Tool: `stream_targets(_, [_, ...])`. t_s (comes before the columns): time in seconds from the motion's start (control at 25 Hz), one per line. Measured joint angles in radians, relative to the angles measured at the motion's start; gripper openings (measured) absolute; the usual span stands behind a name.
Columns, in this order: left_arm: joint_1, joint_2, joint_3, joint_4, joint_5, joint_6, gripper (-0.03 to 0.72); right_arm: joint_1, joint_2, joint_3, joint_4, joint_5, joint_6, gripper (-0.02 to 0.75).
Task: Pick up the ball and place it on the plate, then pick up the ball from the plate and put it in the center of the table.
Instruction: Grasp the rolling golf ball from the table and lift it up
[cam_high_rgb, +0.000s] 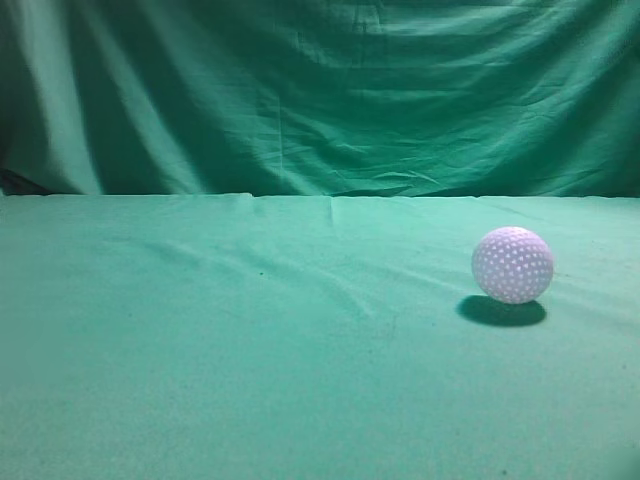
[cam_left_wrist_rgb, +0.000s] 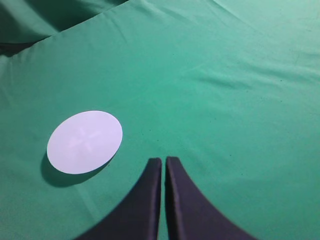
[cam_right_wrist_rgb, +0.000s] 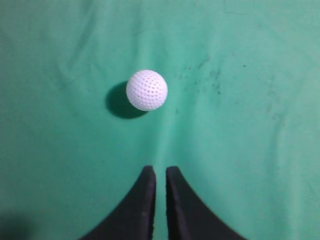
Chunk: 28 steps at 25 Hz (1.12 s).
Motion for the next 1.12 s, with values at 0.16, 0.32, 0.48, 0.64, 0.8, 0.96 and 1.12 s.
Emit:
stream_targets(0.16, [0.0, 0.0, 0.0, 0.0, 0.0, 0.0, 0.0, 0.016, 0.161, -0.056, 0.0, -0.03, 0.0, 0.281])
stream_targets(0.32, [0.0, 0.0, 0.0, 0.0, -0.002, 0.0, 0.0, 0.016, 0.275, -0.083, 0.0, -0.067, 0.0, 0.493])
stream_targets(0.48, [0.0, 0.0, 0.0, 0.0, -0.002, 0.0, 0.0, 0.016, 0.366, -0.085, 0.0, -0.133, 0.0, 0.589])
stream_targets(0.64, [0.0, 0.0, 0.0, 0.0, -0.002, 0.0, 0.0, 0.016, 0.436, -0.085, 0.002, -0.216, 0.0, 0.589])
stream_targets(0.8, [0.0, 0.0, 0.0, 0.002, -0.002, 0.0, 0.0, 0.016, 0.493, -0.086, 0.002, -0.276, 0.03, 0.61])
stream_targets(0.96, [0.0, 0.0, 0.0, 0.002, -0.002, 0.0, 0.0, 0.016, 0.548, -0.1, 0.01, -0.301, 0.058, 0.61])
stream_targets(1.12, [0.0, 0.0, 0.0, 0.002, -0.002, 0.0, 0.0, 0.016, 0.585, -0.118, 0.022, -0.315, 0.068, 0.488])
